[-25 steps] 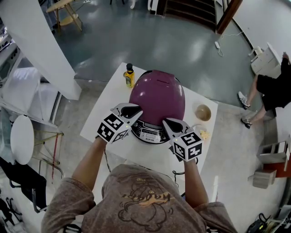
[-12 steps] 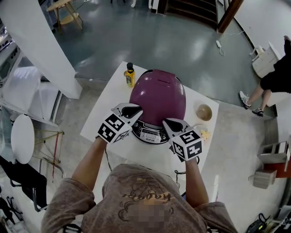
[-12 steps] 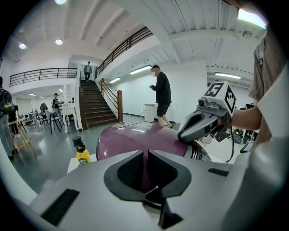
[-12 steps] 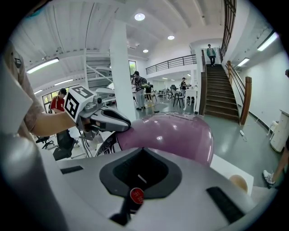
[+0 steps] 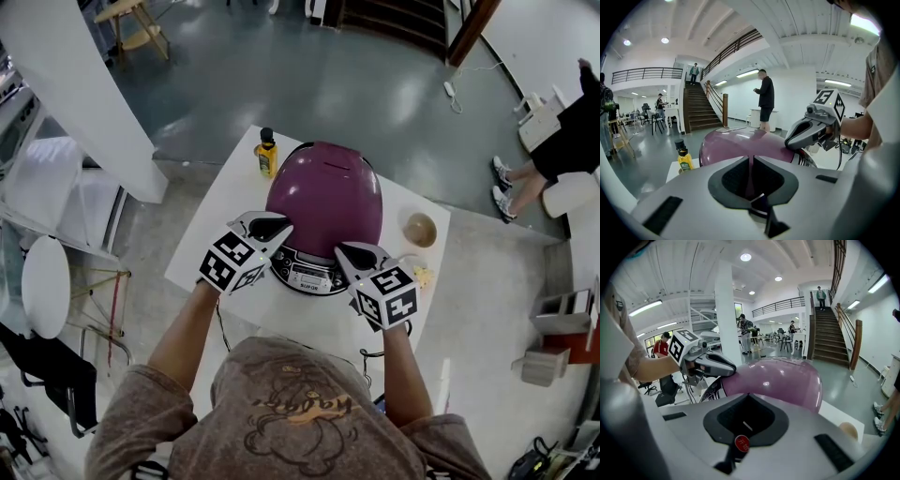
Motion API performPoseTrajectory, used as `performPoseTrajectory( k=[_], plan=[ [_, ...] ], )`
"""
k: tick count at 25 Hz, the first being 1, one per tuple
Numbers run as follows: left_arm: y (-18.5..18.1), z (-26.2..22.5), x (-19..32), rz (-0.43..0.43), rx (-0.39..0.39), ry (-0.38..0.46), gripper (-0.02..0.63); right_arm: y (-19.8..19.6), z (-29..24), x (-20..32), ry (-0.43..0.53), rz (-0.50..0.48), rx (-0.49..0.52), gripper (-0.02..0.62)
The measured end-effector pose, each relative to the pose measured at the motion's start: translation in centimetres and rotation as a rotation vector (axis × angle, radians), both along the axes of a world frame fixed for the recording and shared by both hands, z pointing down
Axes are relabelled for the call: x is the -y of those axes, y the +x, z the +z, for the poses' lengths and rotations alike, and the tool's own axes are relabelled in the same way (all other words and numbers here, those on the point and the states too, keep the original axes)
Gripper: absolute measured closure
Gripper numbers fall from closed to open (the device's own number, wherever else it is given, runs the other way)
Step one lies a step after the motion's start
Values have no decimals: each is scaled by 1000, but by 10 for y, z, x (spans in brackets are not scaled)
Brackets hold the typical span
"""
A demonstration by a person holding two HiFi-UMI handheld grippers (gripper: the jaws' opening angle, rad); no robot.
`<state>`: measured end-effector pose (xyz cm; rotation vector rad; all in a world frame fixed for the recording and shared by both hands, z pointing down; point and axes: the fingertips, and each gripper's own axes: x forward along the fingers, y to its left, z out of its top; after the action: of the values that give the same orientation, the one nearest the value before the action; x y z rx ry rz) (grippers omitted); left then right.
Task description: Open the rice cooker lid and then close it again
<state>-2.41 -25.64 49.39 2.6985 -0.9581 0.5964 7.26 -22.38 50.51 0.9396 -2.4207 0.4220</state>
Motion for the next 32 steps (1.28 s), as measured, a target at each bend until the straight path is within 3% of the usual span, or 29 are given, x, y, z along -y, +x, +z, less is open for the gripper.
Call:
performPoseTrajectory(
  k=[7, 19, 32],
  plan=[
    [-3, -2, 2, -35, -54, -23, 560, 0, -2, 0, 71, -9, 31, 592],
    [-12, -35, -12, -207, -159, 72, 560, 29, -37, -8, 266, 84, 202, 592],
    [-16, -45, -51, -329, -219, 124, 560, 27, -41, -30, 306, -21, 284, 593]
  ],
)
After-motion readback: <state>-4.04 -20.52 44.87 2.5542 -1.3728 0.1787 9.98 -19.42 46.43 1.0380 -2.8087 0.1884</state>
